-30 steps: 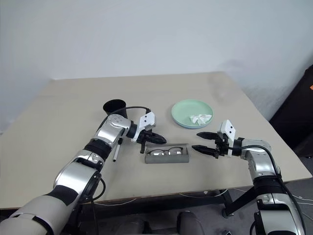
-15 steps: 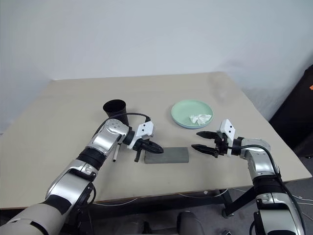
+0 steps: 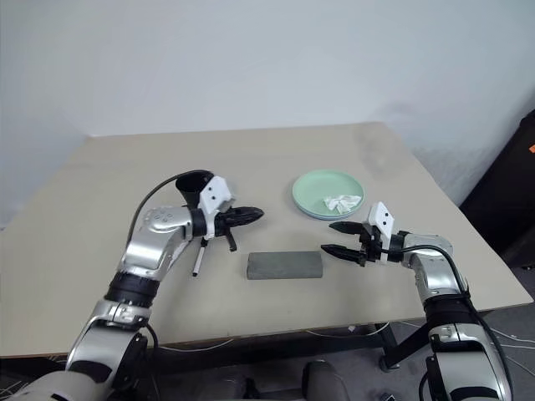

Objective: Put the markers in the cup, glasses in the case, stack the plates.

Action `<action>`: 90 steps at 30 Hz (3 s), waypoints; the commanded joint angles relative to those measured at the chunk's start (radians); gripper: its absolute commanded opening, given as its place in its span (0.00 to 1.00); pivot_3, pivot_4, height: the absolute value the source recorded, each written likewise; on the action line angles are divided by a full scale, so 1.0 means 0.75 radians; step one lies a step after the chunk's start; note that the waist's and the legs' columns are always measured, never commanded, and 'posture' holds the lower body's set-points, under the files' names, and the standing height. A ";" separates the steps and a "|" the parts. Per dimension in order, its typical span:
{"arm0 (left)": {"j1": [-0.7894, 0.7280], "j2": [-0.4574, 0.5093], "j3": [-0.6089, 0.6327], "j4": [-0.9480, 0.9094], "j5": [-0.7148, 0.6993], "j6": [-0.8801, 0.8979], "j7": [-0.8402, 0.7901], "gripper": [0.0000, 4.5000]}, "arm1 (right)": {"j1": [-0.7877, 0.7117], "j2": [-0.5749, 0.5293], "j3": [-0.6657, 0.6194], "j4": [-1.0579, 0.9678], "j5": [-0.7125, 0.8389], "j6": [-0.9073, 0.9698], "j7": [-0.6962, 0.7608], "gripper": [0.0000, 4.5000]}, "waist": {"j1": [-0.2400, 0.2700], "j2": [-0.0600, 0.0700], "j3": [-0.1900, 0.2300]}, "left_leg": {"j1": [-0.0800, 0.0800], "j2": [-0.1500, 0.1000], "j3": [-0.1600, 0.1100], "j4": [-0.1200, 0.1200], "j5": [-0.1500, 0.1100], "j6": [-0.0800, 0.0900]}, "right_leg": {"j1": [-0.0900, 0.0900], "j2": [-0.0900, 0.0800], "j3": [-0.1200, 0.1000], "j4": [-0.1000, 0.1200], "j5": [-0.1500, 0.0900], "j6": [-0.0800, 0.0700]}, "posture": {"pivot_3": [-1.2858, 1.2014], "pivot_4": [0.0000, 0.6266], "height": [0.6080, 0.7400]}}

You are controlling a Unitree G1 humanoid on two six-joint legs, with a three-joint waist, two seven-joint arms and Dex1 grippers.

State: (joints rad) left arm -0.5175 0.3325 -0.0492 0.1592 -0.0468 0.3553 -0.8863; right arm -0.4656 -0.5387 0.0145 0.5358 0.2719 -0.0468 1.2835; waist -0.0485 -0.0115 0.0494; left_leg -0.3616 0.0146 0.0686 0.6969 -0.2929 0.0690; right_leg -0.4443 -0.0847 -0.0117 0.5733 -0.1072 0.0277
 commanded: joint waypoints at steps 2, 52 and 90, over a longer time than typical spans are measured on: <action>0.188 -0.033 0.062 -0.395 0.026 0.295 0.297 0.07 | -0.056 -0.007 -0.017 0.022 0.005 -0.045 0.017 0.72 | 0.000 0.000 0.000 | 0.001 0.000 0.000 0.000 0.000 0.000 | 0.001 0.000 0.000 0.000 0.000 0.000 | 0.52 0.00 1.00; 0.099 -0.222 0.082 -0.373 0.020 0.913 0.909 0.03 | -0.031 -0.003 -0.027 0.017 -0.015 -0.055 -0.009 0.72 | 0.000 -0.001 0.000 | 0.002 -0.001 0.000 0.001 -0.001 -0.003 | 0.002 0.000 0.000 0.001 0.000 0.000 | 0.52 0.00 1.00; -0.566 -0.072 0.144 1.167 0.180 -1.272 1.041 0.03 | -0.089 0.008 -0.017 0.029 -0.029 -0.049 -0.025 0.72 | 0.001 -0.001 0.000 | -0.002 -0.002 0.004 0.000 0.000 -0.002 | 0.002 0.000 -0.005 -0.003 0.002 0.003 | 0.52 0.00 1.00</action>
State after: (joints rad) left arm -0.8954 0.2746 0.0599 1.0213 0.0745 -0.5639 -0.1177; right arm -0.5086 -0.5264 0.0175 0.5949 0.2344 -0.0828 1.2668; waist -0.0480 -0.0126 0.0494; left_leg -0.3626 0.0129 0.0717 0.6967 -0.2933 0.0672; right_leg -0.4425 -0.0851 -0.0153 0.5708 -0.1055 0.0300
